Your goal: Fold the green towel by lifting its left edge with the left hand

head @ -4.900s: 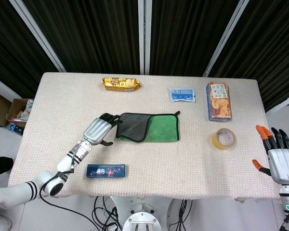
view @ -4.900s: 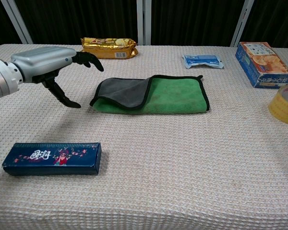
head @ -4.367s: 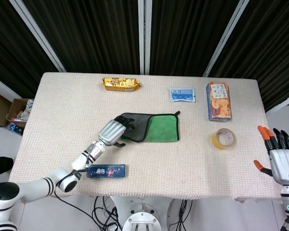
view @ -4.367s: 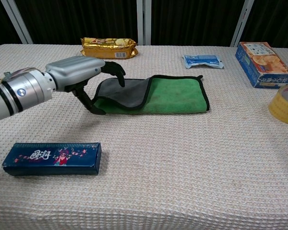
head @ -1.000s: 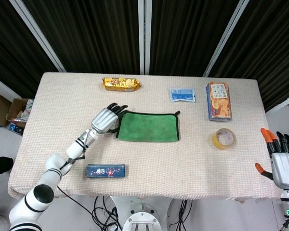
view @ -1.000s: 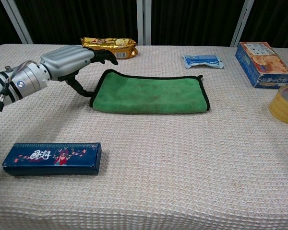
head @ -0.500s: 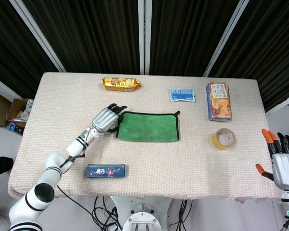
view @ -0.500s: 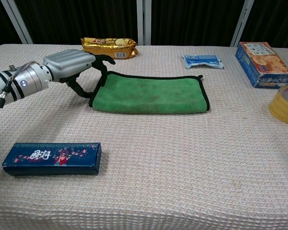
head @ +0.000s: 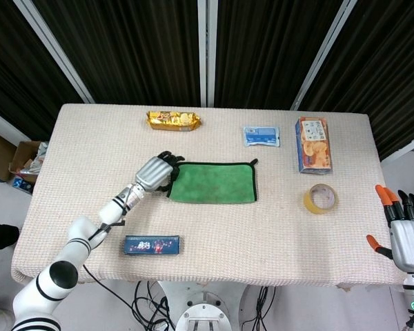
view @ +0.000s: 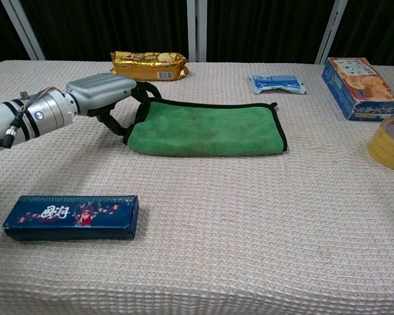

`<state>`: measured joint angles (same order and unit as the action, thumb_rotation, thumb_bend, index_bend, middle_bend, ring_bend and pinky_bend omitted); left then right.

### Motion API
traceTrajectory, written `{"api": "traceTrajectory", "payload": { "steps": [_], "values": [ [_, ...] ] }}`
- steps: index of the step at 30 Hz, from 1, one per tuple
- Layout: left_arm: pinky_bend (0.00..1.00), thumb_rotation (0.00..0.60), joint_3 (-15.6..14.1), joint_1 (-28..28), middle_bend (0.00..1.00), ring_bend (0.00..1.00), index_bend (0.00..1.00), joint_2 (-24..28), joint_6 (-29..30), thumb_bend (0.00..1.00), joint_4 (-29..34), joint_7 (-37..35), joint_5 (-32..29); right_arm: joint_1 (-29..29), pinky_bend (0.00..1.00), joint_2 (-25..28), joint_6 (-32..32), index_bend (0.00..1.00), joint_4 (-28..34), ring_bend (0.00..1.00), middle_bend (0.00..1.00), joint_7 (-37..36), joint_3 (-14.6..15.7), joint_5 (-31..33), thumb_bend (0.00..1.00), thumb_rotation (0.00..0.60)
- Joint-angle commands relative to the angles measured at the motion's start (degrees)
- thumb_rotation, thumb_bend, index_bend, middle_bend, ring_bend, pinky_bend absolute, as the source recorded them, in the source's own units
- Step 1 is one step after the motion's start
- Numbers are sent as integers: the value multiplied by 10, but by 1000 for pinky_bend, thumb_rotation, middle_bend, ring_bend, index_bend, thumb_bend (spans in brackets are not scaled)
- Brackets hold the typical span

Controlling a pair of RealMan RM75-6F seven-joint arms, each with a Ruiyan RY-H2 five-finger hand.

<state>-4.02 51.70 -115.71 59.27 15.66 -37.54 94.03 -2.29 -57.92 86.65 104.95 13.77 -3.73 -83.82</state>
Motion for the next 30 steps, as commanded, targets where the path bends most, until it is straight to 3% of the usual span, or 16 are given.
{"api": "traceTrajectory", "payload": {
  "steps": [1,14,23,30],
  "values": [
    [153,600,1,-2,195,201,655,5,11,506,8,-3,0,0,0,0,1,33,-1,0,97,-1,0,-1,79,600],
    [152,600,19,-45,205,201,661,111,83,527,130,18,-19,-2,0,-2,3,33,-5,0,97,-8,-1,-13,79,600],
    [152,600,26,-63,205,201,660,194,68,526,245,78,-34,-3,0,-8,4,33,-15,0,97,-21,1,-22,79,600],
    [150,600,55,-8,205,201,659,230,6,527,363,146,-39,2,0,-8,11,33,-26,0,97,-35,2,-26,80,600]
  ]
}}
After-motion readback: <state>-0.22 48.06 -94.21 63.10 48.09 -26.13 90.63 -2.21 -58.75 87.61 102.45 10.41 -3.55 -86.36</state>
